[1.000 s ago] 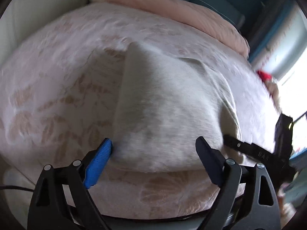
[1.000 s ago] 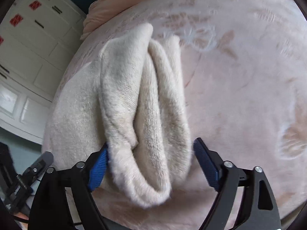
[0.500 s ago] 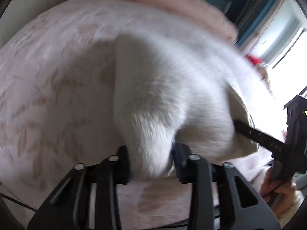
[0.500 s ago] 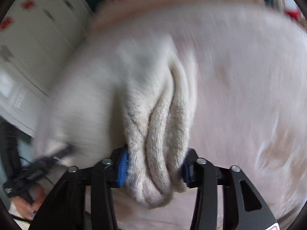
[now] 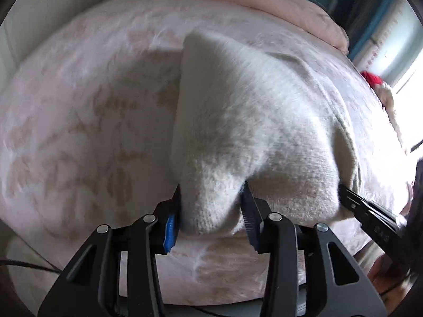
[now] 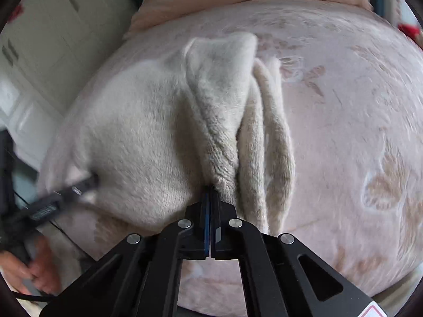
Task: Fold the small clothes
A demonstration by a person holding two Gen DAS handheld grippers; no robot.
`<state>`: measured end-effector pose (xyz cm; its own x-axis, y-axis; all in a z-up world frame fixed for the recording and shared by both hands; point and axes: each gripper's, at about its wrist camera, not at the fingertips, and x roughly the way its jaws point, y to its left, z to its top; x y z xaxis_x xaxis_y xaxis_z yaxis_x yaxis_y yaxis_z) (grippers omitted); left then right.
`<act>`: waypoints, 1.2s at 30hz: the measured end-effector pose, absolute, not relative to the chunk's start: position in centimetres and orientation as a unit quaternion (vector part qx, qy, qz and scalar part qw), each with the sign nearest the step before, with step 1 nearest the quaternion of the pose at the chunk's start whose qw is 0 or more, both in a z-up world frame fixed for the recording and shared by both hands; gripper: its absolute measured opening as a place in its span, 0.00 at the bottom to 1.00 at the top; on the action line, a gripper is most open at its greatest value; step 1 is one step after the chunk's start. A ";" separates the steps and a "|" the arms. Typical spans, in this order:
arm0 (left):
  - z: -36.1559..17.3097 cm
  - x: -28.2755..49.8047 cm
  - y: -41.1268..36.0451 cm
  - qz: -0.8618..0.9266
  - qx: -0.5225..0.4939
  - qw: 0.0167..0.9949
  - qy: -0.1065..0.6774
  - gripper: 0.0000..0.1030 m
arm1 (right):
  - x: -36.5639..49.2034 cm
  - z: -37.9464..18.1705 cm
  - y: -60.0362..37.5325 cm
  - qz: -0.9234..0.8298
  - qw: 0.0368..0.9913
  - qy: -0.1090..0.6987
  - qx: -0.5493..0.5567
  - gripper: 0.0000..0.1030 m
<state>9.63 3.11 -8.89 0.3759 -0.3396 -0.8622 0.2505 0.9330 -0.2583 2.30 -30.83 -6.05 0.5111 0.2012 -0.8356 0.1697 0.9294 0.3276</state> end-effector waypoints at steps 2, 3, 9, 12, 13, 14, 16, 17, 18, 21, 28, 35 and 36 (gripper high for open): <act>-7.2 8.9 3.6 -0.180 -0.051 0.834 0.519 0.39 | 1.8 -3.9 -30.5 0.013 0.861 0.476 0.177 0.01; -6.4 8.3 3.7 -0.178 -0.042 0.839 0.512 0.37 | 1.4 -3.0 -30.3 0.014 0.867 0.467 0.173 0.01; -1.8 5.1 3.5 -0.169 0.005 0.867 0.468 0.41 | -1.5 -0.7 -30.3 0.002 0.883 0.438 0.170 0.03; -1.3 4.2 2.6 -0.167 0.017 0.868 0.467 0.44 | -3.4 -0.4 -30.3 -0.012 0.884 0.436 0.167 0.06; -1.4 3.9 2.3 -0.163 0.029 0.870 0.465 0.44 | -3.4 -0.3 -30.4 -0.015 0.884 0.437 0.166 0.07; -1.5 3.8 2.0 -0.159 0.038 0.870 0.465 0.45 | -3.4 -0.5 -30.3 -0.018 0.883 0.440 0.164 0.08; -1.8 3.7 1.2 -0.158 0.053 0.869 0.466 0.45 | -4.1 -0.4 -30.1 -0.018 0.880 0.445 0.167 0.08; -2.0 3.5 1.0 -0.159 0.057 0.867 0.469 0.45 | -4.5 -0.4 -30.3 -0.019 0.880 0.444 0.169 0.08; -2.1 3.1 0.8 -0.159 0.059 0.866 0.470 0.45 | -4.7 -0.3 -30.2 -0.020 0.880 0.444 0.169 0.08; -2.4 2.8 0.3 -0.153 0.074 0.867 0.468 0.47 | -4.9 -0.3 -30.2 -0.020 0.880 0.443 0.171 0.09; -3.0 2.4 0.0 -0.144 0.089 0.866 0.471 0.48 | -5.9 -0.6 -30.1 -0.023 0.876 0.448 0.175 0.09; -3.8 2.0 -0.3 -0.141 0.097 0.863 0.475 0.48 | -6.7 -0.8 -29.8 -0.026 0.875 0.451 0.171 0.10; -3.9 2.0 -0.3 -0.140 0.098 0.863 0.476 0.48 | -6.8 -0.8 -29.6 -0.028 0.876 0.450 0.171 0.11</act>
<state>1.95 -0.26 -3.90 0.5082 -0.1490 -0.8483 0.3352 0.9415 0.0355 -6.81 -29.63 -0.76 0.5926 0.1038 -0.7988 0.2035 0.9402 0.2731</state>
